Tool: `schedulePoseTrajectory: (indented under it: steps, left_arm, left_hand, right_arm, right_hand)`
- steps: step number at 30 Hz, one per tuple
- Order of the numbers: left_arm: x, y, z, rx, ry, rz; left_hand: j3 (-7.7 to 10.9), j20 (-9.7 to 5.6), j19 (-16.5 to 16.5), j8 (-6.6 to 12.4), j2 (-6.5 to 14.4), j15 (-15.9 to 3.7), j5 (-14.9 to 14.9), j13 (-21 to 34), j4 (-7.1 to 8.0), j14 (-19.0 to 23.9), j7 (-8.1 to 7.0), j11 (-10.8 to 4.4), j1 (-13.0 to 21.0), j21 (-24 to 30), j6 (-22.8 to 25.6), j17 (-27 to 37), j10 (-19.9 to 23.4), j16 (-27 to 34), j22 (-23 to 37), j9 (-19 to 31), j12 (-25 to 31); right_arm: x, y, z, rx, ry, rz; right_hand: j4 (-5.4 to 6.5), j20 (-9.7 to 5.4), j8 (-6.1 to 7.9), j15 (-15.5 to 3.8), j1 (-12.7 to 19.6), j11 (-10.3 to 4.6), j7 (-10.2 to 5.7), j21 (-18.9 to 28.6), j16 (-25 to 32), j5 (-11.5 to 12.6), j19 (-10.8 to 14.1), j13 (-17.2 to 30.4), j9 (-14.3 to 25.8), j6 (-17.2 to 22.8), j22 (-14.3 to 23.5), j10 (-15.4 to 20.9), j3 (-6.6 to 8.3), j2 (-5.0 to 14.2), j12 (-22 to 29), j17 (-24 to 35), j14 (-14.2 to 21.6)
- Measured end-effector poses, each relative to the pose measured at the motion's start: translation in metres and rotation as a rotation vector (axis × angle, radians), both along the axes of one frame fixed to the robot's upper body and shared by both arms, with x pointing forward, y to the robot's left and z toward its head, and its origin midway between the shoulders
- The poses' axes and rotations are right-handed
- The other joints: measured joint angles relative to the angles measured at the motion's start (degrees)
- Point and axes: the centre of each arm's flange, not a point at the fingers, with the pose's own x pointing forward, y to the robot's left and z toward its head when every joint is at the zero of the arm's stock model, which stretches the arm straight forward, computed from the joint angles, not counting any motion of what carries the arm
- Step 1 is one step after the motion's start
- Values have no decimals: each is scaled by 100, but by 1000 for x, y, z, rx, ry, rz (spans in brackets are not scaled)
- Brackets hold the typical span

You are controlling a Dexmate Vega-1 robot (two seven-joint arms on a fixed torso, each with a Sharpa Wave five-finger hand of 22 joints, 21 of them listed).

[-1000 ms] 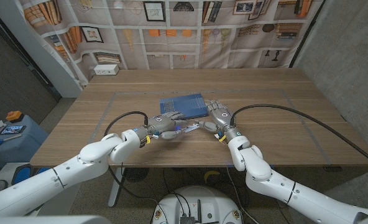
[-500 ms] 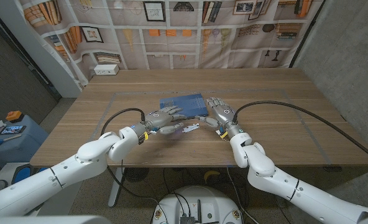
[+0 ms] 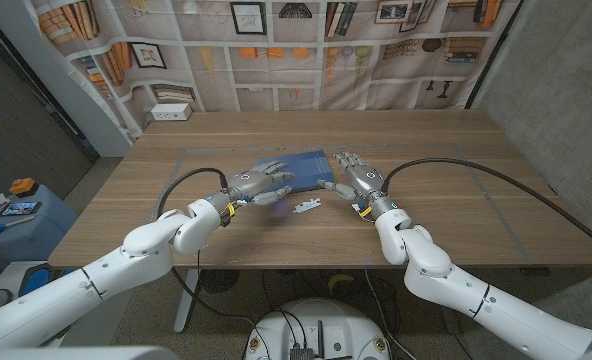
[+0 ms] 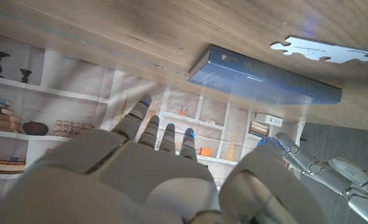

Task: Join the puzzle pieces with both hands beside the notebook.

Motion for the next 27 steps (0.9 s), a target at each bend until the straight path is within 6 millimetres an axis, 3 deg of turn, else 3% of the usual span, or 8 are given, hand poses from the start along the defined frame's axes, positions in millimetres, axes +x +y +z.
schedulePoseTrajectory:
  steps: [27]
  left_arm:
    - [16,29,20,-264,35,-12]
  left_hand:
    - [121,-30,113,0,53,-20,0,0,-158,82,104,41,99,-1,-59,-27,41,0,1,0,0]
  right_arm:
    - [17,-12,21,77,-11,43]
  right_hand:
    - [0,-123,0,-132,-58,-39,-32,0,45,0,125,-30,0,31,-29,226,0,58,43,0,133]
